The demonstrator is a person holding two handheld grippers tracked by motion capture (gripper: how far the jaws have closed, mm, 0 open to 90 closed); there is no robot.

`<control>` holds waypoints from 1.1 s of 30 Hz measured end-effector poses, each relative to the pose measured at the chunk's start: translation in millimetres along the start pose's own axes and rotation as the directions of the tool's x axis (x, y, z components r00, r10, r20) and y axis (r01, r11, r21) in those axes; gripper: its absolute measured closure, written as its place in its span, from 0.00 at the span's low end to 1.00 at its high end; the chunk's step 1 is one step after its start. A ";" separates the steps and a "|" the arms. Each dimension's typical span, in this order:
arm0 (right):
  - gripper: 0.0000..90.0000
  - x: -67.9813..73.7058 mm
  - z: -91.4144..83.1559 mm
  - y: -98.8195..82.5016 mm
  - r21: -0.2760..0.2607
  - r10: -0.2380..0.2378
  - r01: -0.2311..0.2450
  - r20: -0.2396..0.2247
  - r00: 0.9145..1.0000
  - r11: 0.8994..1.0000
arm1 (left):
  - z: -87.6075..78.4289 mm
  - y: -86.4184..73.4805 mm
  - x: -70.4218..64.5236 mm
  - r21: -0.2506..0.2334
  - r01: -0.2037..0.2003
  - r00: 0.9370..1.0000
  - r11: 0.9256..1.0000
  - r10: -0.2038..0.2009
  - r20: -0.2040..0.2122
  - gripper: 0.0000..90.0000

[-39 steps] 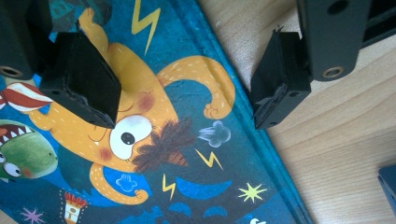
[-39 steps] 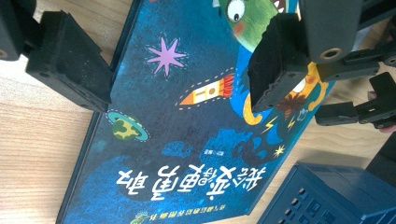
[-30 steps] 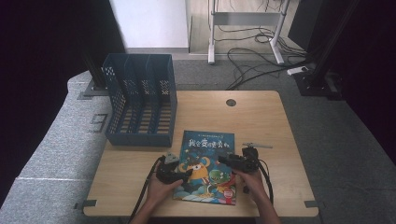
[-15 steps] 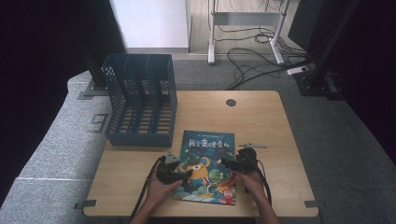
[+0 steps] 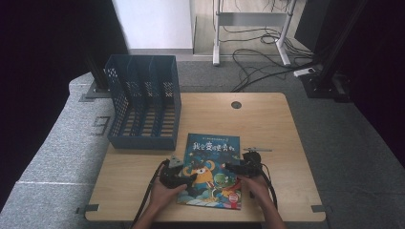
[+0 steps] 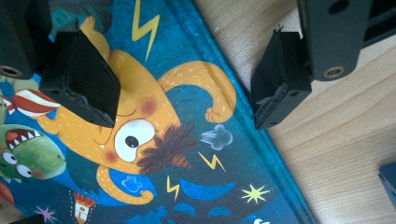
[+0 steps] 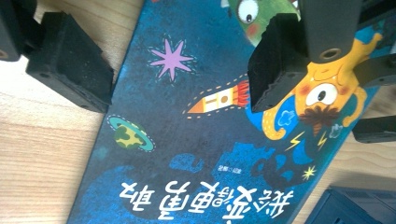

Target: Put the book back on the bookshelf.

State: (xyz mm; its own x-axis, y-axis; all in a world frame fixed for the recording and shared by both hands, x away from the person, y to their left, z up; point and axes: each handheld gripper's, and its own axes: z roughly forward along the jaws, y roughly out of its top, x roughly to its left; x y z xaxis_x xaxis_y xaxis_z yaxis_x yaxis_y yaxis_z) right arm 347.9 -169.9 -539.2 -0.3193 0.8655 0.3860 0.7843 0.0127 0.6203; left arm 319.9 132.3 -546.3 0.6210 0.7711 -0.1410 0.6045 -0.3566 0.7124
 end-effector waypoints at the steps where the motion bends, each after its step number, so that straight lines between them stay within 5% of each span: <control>1: 0.23 -1.5 -0.2 0.7 0.001 0.018 -0.018 -0.017 1.000 1.000 | 0.4 -0.3 -0.5 -0.002 -0.007 1.000 1.000 0.007 -0.005 0.26; 14: 0.23 -6.3 -4.0 2.0 0.001 0.065 -0.065 -0.070 0.995 0.998 | 0.4 -0.4 0.0 -0.003 -0.002 1.000 1.000 0.002 -0.004 0.26; 33: 0.23 -13.5 -11.5 4.7 -0.023 0.127 -0.133 -0.186 0.974 0.991 | -0.8 -0.9 4.4 -0.011 0.016 1.000 1.000 -0.016 0.009 0.24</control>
State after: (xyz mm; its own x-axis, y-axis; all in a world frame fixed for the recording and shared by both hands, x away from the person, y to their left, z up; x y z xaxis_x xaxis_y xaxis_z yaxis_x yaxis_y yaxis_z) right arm 349.7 -187.3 -533.7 -0.3107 0.7518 0.5816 0.8075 -0.1139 0.5787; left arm 321.7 136.4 -547.0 0.6160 0.7716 -0.1586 0.6086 -0.3383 0.7178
